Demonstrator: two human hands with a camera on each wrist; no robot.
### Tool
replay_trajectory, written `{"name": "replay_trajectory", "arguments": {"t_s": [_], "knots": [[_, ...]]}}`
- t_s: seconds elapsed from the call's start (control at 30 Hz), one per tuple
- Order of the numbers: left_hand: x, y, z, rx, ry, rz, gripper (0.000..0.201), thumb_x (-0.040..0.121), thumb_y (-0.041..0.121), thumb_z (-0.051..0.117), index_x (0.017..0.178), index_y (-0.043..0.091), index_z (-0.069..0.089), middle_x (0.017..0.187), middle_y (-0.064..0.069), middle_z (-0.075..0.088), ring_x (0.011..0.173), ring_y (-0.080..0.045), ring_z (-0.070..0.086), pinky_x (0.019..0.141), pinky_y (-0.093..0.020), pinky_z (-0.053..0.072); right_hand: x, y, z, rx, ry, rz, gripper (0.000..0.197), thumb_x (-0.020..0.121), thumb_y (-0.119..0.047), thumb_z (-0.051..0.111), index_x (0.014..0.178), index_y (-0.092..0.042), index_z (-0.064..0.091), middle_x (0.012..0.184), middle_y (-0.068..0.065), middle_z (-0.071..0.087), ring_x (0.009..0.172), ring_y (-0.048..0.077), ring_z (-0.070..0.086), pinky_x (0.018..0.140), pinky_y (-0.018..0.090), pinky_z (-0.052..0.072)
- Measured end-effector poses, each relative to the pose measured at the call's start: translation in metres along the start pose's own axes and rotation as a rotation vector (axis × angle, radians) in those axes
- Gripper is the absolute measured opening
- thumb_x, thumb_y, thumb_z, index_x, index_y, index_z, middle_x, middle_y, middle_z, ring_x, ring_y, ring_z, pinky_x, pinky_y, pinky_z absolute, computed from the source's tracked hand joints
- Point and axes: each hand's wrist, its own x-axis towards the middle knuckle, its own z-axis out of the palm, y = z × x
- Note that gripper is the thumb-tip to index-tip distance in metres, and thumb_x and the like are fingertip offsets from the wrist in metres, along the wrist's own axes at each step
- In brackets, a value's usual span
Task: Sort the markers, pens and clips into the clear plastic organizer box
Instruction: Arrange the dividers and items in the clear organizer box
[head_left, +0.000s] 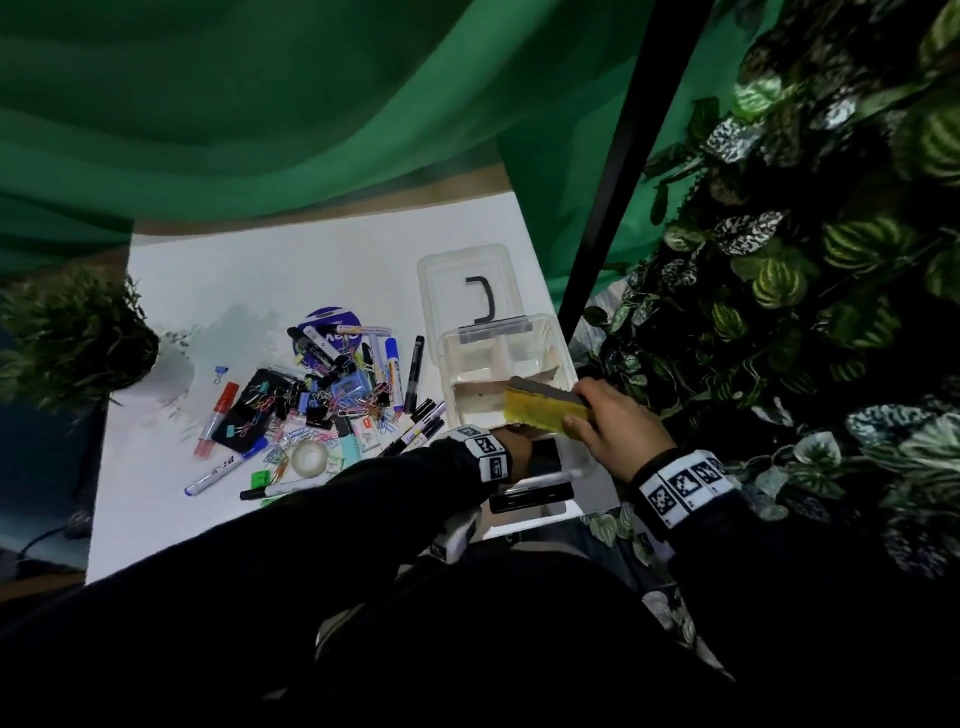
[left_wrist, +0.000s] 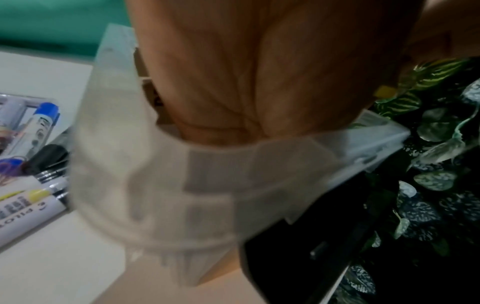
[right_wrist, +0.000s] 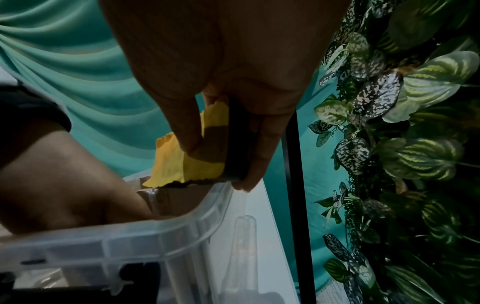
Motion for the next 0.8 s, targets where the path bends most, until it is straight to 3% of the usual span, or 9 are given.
{"name": "replay_trajectory", "arguments": {"t_s": [0.17, 0.23, 0.33, 0.4, 0.47, 0.57, 0.7, 0.8], "knots": [[-0.070, 0.039, -0.046, -0.123, 0.152, 0.143, 0.040, 0.089, 0.015, 0.053, 0.128, 0.004, 0.050, 0.117, -0.020, 0.061, 0.105, -0.035, 0.058, 0.091, -0.037, 0.045, -0.005, 0.005, 0.000, 0.016, 0.027, 0.004, 0.020, 0.094, -0.032, 0.052, 0.106, -0.018, 0.045, 0.103, 0.002, 0.057, 0.087, 0.028, 0.059, 0.066, 0.035, 0.048], [-0.088, 0.044, -0.052, -0.259, 0.163, 0.206, 0.048, 0.091, 0.011, 0.052, 0.138, 0.007, 0.039, 0.125, -0.019, 0.056, 0.107, -0.033, 0.056, 0.091, -0.036, 0.042, -0.006, 0.007, 0.001, 0.018, 0.040, 0.010, 0.019, 0.094, -0.032, 0.051, 0.105, -0.018, 0.045, 0.102, 0.001, 0.057, 0.086, 0.027, 0.059, 0.063, 0.032, 0.042], [-0.107, 0.047, -0.056, -0.343, 0.048, 0.246, 0.057, 0.097, 0.034, 0.047, 0.146, 0.012, 0.028, 0.144, -0.011, 0.043, 0.123, -0.028, 0.050, 0.102, -0.035, 0.040, -0.007, 0.007, 0.002, 0.018, 0.044, -0.003, 0.018, 0.094, -0.031, 0.052, 0.106, -0.018, 0.045, 0.102, 0.001, 0.057, 0.084, 0.027, 0.059, 0.062, 0.030, 0.038], [-0.111, 0.045, -0.056, -0.286, -0.074, 0.219, 0.069, 0.093, 0.059, 0.039, 0.139, 0.008, 0.039, 0.140, -0.014, 0.047, 0.123, -0.029, 0.049, 0.104, -0.037, 0.039, -0.006, 0.007, 0.001, 0.018, 0.023, -0.009, 0.018, 0.093, -0.031, 0.053, 0.105, -0.018, 0.045, 0.102, 0.000, 0.057, 0.085, 0.025, 0.059, 0.063, 0.030, 0.039], [-0.115, 0.043, -0.056, -0.181, -0.155, 0.198, 0.076, 0.088, 0.066, 0.043, 0.137, 0.008, 0.042, 0.137, -0.014, 0.051, 0.120, -0.030, 0.051, 0.101, -0.039, 0.042, -0.006, 0.007, -0.003, 0.042, 0.007, -0.031, 0.019, 0.093, -0.031, 0.054, 0.107, -0.019, 0.047, 0.104, -0.001, 0.057, 0.087, 0.023, 0.059, 0.066, 0.033, 0.046], [-0.119, 0.039, -0.053, -0.053, -0.160, 0.207, 0.068, 0.088, 0.049, 0.059, 0.141, 0.012, 0.037, 0.136, -0.012, 0.051, 0.121, -0.030, 0.050, 0.099, -0.039, 0.045, -0.013, 0.009, -0.017, 0.125, 0.046, -0.129, 0.021, 0.090, -0.025, 0.060, 0.110, -0.021, 0.055, 0.105, -0.004, 0.054, 0.093, 0.015, 0.054, 0.076, 0.033, 0.048], [-0.127, 0.036, -0.051, 0.067, -0.088, 0.205, 0.041, 0.093, 0.043, 0.051, 0.125, 0.016, 0.053, 0.115, -0.012, 0.063, 0.107, -0.031, 0.058, 0.089, -0.040, 0.050, -0.024, 0.007, -0.038, -0.040, -0.013, -0.291, 0.025, 0.087, -0.025, 0.065, 0.112, -0.025, 0.060, 0.104, -0.009, 0.057, 0.096, 0.011, 0.049, 0.080, 0.025, 0.038], [-0.132, 0.034, -0.047, 0.075, -0.090, 0.197, 0.034, 0.098, 0.037, 0.044, 0.117, 0.012, 0.056, 0.108, -0.015, 0.065, 0.099, -0.033, 0.062, 0.087, -0.040, 0.051, -0.022, -0.010, -0.026, -0.247, -0.086, -0.315, 0.026, 0.085, -0.022, 0.065, 0.110, -0.027, 0.061, 0.102, -0.009, 0.061, 0.097, 0.014, 0.052, 0.083, 0.028, 0.040]]}}
